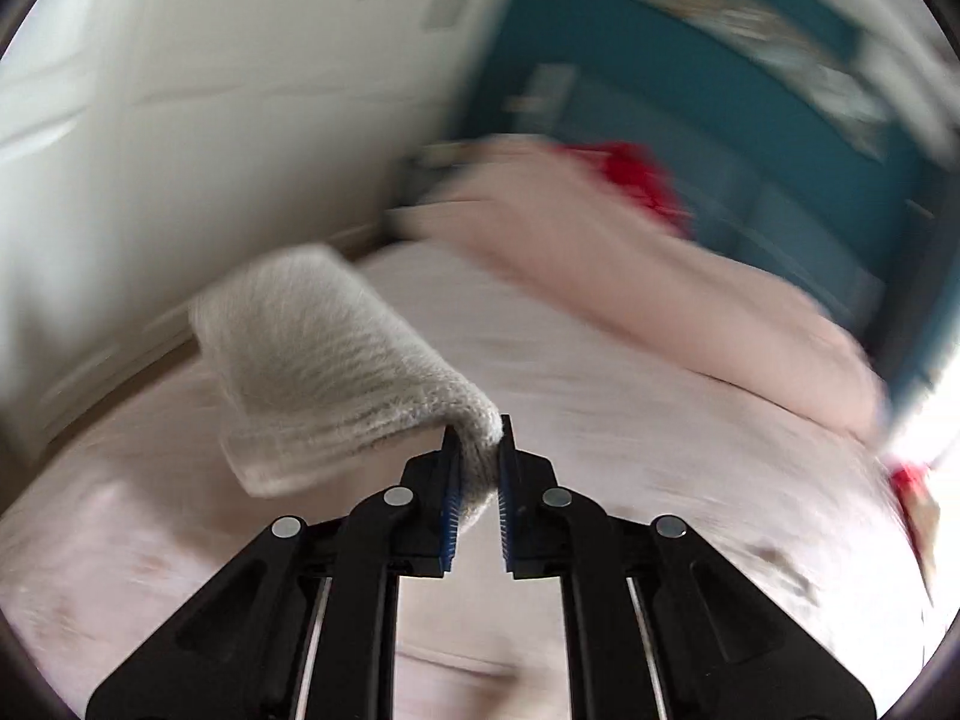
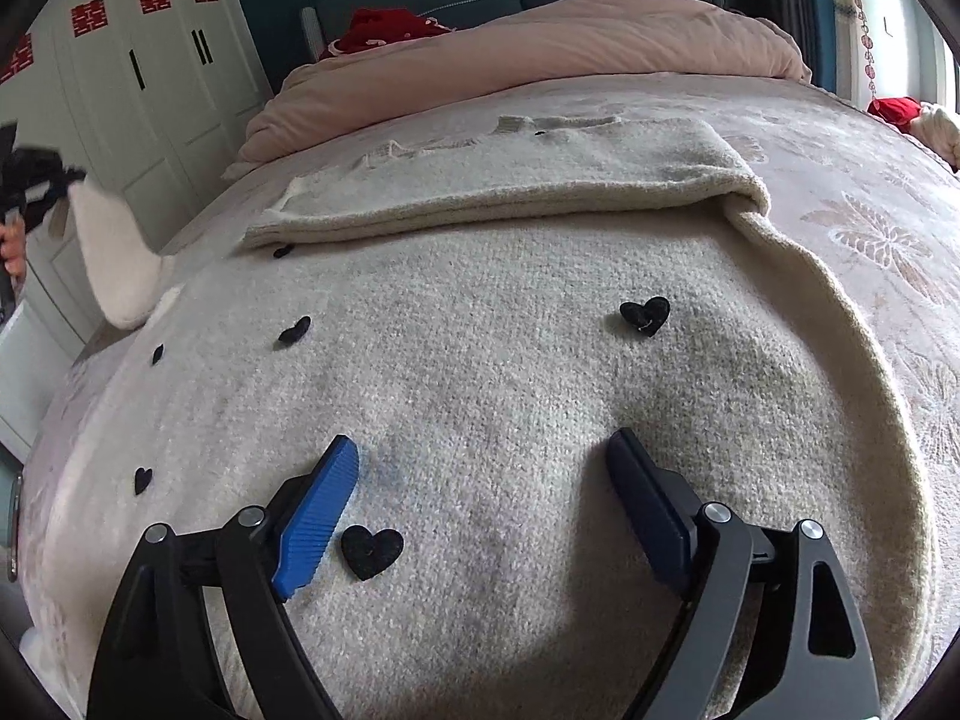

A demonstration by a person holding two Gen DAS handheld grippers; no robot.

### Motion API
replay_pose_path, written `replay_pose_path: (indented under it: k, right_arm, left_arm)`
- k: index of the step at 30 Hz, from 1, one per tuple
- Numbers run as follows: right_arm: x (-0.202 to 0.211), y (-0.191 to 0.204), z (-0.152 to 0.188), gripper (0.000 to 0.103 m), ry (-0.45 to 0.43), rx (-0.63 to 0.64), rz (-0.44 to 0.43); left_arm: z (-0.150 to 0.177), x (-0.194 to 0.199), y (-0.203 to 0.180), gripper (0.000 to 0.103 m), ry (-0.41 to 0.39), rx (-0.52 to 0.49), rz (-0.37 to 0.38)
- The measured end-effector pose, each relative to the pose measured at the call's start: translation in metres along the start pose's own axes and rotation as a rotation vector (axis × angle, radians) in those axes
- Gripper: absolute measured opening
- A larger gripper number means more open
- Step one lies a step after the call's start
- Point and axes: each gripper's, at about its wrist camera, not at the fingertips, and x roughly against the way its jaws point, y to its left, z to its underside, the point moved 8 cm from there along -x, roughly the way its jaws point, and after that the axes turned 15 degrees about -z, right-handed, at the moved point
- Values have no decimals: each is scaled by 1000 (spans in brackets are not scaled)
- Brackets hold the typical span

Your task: Fold small clothes

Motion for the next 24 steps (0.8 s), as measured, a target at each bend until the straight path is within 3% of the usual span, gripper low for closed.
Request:
replay_pose_path:
  k: [2, 4, 7, 9, 11, 14, 17, 20, 21, 23, 24]
  right_arm:
    - [1, 0, -1, 84, -5, -6, -10]
    - [3, -2, -1, 84, -11, -19, -27]
    - [5, -2, -2, 84, -22, -35, -52]
    - [6, -3, -3, 84, -28, -47, -69]
    - [9, -5, -5, 84, -35, -65, -92]
    - [17, -10, -13, 83, -48, -131, -120]
    - [30, -22, -45, 84, -114, -208, -137]
    - [19, -30, -97, 84, -126, -240, -155]
    - [11, -32, -112, 84, -117, -241, -166]
    - [-15, -37, -138, 84, -81, -253, -163]
    - [-30, -40, -147, 84, -55, -257, -152]
  left_arm:
    - [29, 31, -88, 10, 24, -79, 143]
    - [69, 40, -147, 15, 96, -126, 227]
    - [157, 35, -214, 25, 243, -221, 291]
    - [212, 24, -229, 31, 331, -268, 270]
    - [249, 15, -219, 37, 408, -231, 243]
    - [267, 19, -177, 52, 476, -91, 238]
    - [242, 11, -125, 59, 436, 6, 180]
    - [215, -14, -96, 74, 411, 53, 107]
    - [206, -27, -82, 81, 421, 80, 61]
    - [193, -53, -61, 83, 462, 147, 31]
    - [193, -66, -48, 83, 503, 231, 28]
